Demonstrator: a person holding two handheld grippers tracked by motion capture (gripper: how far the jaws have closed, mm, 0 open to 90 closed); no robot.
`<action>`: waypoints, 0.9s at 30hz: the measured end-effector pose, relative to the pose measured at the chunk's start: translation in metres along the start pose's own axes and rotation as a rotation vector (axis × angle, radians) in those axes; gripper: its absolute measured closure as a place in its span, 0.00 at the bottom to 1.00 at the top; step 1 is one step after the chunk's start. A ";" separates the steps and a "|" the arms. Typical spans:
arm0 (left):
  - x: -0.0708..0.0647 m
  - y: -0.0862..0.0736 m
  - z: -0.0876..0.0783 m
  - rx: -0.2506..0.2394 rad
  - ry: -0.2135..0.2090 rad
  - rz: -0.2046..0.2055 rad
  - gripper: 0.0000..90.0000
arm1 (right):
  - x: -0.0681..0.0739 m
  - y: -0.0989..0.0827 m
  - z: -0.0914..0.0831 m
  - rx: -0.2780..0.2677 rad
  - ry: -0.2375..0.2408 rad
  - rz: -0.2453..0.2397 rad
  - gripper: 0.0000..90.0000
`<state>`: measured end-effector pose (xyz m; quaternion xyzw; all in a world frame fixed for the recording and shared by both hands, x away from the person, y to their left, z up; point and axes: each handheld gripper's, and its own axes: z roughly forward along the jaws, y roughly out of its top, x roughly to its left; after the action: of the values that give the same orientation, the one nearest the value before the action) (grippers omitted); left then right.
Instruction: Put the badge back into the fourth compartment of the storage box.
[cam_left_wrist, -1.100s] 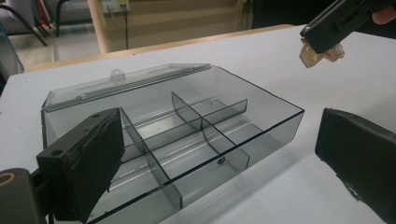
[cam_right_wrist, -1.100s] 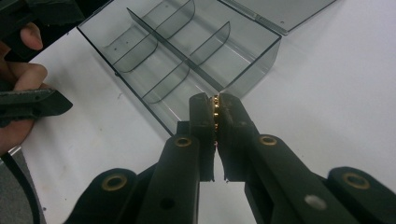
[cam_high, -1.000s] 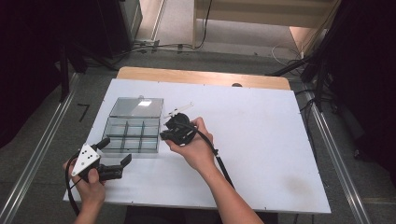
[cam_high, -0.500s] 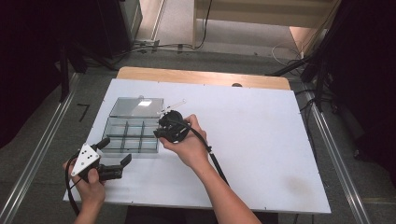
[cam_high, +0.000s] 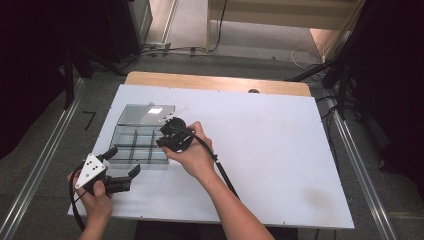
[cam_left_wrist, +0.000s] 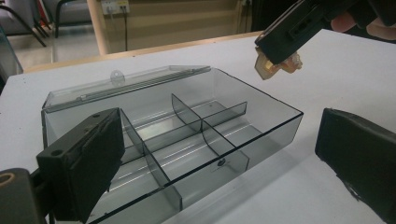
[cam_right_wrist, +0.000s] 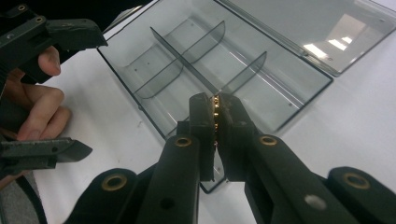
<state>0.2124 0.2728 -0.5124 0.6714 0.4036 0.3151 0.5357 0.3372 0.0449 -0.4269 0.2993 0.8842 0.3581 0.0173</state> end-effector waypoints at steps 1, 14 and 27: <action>0.000 0.000 0.000 0.000 0.000 0.000 0.02 | 0.001 0.001 0.002 0.001 0.001 -0.002 0.92; 0.001 0.000 0.000 -0.005 -0.001 -0.007 0.02 | 0.012 0.011 0.019 0.016 0.022 -0.020 0.92; 0.001 0.000 -0.001 -0.011 -0.003 -0.011 0.02 | 0.022 0.025 0.034 0.022 0.036 -0.050 0.92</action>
<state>0.2121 0.2741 -0.5125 0.6667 0.4047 0.3134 0.5417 0.3403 0.0921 -0.4321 0.2708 0.8956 0.3530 0.0071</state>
